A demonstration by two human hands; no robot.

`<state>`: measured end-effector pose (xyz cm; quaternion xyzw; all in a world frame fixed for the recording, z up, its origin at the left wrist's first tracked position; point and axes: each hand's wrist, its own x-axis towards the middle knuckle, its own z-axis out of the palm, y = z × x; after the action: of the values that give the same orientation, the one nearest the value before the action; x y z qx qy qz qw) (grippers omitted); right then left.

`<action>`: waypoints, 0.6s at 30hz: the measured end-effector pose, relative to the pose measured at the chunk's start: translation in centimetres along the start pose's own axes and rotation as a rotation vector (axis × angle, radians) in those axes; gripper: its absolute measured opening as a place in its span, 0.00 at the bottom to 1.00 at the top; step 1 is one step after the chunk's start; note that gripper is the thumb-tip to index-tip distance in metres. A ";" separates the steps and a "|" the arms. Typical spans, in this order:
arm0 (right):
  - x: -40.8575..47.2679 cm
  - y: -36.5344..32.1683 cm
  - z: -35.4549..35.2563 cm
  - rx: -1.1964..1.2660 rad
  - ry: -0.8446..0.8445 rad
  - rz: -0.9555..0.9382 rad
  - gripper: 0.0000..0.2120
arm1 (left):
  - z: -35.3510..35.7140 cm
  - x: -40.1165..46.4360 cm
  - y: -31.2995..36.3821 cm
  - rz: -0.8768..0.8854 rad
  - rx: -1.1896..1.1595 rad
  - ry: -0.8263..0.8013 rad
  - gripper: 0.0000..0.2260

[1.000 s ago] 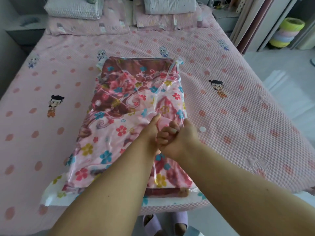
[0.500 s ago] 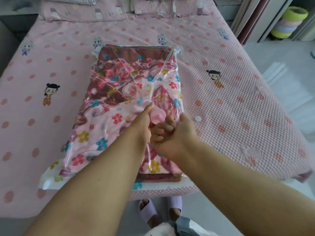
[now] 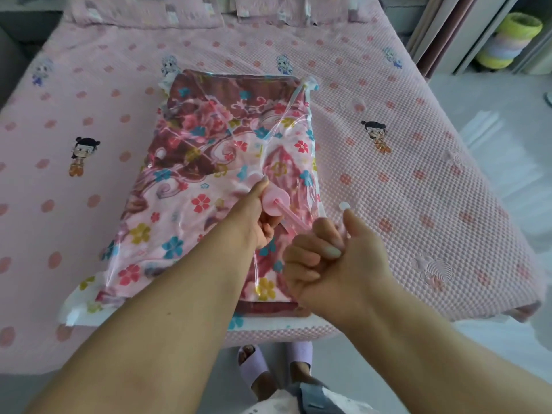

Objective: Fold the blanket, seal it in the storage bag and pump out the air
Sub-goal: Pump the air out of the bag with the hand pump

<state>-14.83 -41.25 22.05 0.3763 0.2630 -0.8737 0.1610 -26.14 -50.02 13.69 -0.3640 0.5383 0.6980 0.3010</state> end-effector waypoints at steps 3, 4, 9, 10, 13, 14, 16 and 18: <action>3.5 -0.9 1.6 0.041 0.073 -0.031 0.30 | 0.6 -0.6 0.3 -0.052 0.058 -0.087 0.24; 4.7 -0.8 2.3 0.002 0.099 -0.032 0.29 | 0.6 -1.0 0.4 -0.065 0.060 -0.156 0.24; 1.9 0.0 0.6 -0.043 -0.044 -0.034 0.30 | 0.1 -0.5 0.2 -0.022 0.052 -0.067 0.22; 0.7 0.3 0.5 0.022 -0.026 0.015 0.30 | -0.1 -0.2 0.2 -0.003 0.043 -0.042 0.22; 1.6 -0.3 0.8 0.042 0.034 -0.002 0.30 | 0.0 -0.6 0.3 -0.007 0.085 -0.048 0.22; 2.9 -0.5 1.6 0.051 0.066 -0.017 0.30 | 0.0 -0.9 0.4 -0.009 0.107 -0.070 0.23; 4.8 -0.9 3.2 -0.039 0.128 -0.045 0.30 | 0.1 -1.3 0.6 -0.040 0.096 -0.185 0.29; 4.5 -1.0 1.6 -0.256 0.075 -0.199 0.29 | 0.3 -1.0 0.5 -0.046 0.061 -0.211 0.31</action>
<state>-19.23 -41.72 19.92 0.3573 0.4138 -0.8301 0.1103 -26.03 -49.92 14.85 -0.2916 0.5162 0.7084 0.3830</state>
